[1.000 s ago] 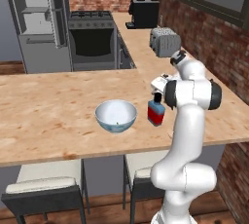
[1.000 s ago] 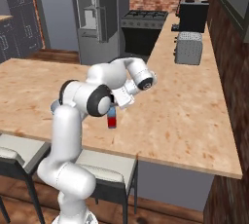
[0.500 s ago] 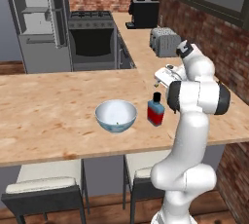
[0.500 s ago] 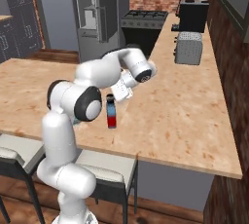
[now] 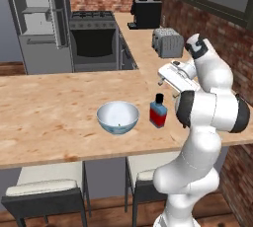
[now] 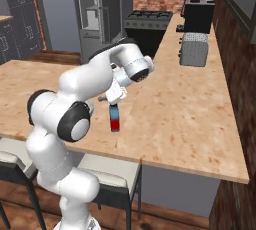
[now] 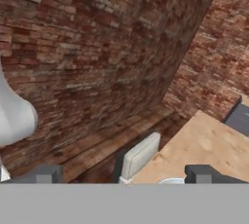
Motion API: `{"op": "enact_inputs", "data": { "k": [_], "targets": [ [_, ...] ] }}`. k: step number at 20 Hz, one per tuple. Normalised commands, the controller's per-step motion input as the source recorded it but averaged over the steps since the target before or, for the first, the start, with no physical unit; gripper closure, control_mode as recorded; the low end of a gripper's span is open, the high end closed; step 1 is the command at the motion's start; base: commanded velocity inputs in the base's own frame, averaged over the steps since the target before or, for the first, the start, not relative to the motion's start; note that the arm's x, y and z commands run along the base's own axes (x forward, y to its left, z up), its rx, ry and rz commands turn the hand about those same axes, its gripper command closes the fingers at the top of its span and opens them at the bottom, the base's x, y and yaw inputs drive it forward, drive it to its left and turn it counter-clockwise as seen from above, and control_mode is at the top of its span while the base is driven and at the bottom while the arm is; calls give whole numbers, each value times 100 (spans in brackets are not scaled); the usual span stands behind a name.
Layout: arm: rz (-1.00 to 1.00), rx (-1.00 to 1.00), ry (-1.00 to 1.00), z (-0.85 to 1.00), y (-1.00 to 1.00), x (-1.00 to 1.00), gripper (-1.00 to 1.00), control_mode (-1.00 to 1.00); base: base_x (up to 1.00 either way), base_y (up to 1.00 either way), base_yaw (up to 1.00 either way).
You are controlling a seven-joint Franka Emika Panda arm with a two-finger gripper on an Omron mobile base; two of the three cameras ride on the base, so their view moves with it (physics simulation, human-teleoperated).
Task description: There is a bowl on the dining counter. Grab a lemon wedge from the fridge and place it in the bowl. Then get the liquor bottle and glass cup from the cabinet and place them next to the bowl.
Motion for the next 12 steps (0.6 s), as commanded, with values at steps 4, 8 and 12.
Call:
{"op": "enact_inputs", "data": {
  "k": [4,8,12],
  "targets": [
    [-14,1,0,44,40,-68,-100,-100,0,0,0],
    [-22,0,6,44,35,-66,-100,-100,0,0,0],
    [-31,0,8,43,33,-56,-100,-100,0,0,0]
  ]
}}
